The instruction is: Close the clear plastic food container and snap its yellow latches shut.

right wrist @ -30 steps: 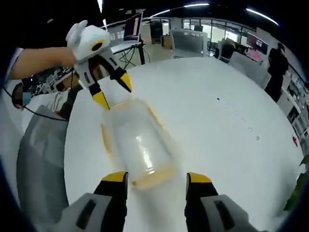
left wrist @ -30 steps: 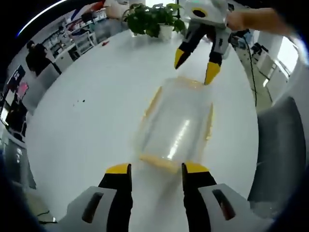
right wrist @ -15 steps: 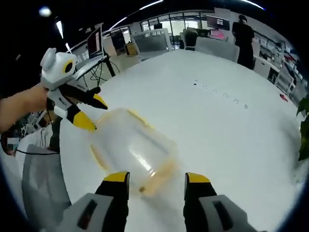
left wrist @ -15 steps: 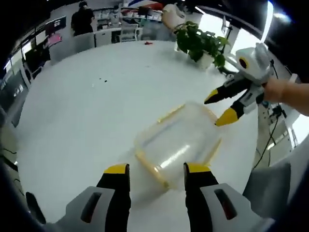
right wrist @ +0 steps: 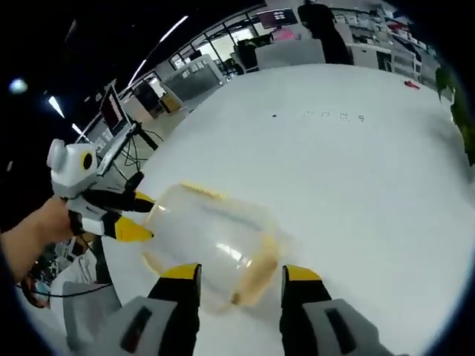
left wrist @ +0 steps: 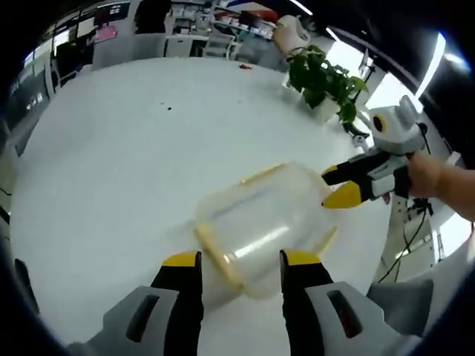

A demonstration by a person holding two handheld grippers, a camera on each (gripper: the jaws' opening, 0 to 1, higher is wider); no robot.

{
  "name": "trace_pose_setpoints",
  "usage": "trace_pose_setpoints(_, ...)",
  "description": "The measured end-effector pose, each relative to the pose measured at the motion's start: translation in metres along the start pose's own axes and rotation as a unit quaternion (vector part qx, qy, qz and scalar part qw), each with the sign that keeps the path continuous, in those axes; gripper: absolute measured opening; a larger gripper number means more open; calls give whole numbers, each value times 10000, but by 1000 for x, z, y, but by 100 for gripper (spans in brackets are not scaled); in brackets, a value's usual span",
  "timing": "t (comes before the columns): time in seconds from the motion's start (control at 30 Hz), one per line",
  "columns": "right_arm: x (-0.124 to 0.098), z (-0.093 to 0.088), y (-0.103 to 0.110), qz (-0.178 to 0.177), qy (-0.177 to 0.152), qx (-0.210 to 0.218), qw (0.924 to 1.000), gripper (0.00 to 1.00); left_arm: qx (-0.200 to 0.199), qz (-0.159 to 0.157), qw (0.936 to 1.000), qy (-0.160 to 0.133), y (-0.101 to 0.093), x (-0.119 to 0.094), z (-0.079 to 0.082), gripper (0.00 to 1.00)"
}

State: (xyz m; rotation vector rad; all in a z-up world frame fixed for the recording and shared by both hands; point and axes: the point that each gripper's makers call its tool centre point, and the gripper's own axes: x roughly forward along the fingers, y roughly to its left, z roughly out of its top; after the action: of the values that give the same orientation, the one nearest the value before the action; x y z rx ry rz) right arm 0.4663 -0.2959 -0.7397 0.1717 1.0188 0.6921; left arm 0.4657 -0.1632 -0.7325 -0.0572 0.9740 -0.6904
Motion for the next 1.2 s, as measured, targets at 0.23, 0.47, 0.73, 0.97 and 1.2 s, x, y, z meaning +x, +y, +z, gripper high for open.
trace_pose_setpoints(0.23,0,1,1,-12,4,110,9999,38,-52,58,10000,-53,-1,2,1,38)
trace_pose_setpoints(0.47,1,-1,2,100,83,235,9996,35,-101,112,9998,-123,-2,3,1,36)
trace_pose_setpoints(0.73,7,9,-2,-103,-9,298,9995,31,-227,125,9997,-8,-5,3,2,32)
trace_pose_setpoints(0.97,6,4,3,-51,71,302,9995,31,-392,10,9992,-113,-6,2,0,31)
trace_pose_setpoints(1.2,6,3,4,-14,128,360,9993,29,-363,6,9993,-25,-6,3,1,30)
